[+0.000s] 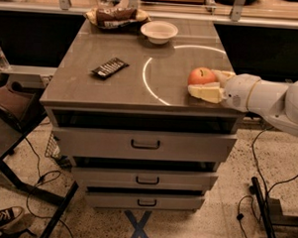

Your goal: Move apple near paper bowl

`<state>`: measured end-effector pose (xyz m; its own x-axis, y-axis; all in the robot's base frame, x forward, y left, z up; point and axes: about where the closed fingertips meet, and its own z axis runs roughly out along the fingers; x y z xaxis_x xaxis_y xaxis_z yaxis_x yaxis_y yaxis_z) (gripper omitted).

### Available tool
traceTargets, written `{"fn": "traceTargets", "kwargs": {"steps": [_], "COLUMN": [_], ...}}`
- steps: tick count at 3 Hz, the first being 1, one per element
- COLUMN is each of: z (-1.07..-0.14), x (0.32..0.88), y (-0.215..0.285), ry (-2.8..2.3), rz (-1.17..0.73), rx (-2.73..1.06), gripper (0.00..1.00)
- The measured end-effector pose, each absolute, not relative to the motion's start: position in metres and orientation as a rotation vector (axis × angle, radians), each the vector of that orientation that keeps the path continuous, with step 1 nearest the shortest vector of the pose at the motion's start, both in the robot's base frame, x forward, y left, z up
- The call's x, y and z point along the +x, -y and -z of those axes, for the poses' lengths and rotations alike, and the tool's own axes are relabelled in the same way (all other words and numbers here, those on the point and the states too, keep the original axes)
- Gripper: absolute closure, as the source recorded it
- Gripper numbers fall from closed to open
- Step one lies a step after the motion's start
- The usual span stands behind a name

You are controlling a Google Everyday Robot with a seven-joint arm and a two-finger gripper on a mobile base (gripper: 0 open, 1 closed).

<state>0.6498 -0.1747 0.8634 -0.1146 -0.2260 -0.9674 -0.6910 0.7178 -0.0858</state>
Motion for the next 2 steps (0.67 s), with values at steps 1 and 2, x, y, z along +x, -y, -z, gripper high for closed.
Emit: {"fn": "traceTargets", "kwargs": {"steps": [1, 2], "z": [-0.890, -0.931], "x": [0.675, 0.722], "y": [0.169, 0.164], "ry": [-1.682, -1.699], "rz": [-0.434, -0.362], "rx": [-0.775, -0.765], "gripper": [1.00, 1.00]}}
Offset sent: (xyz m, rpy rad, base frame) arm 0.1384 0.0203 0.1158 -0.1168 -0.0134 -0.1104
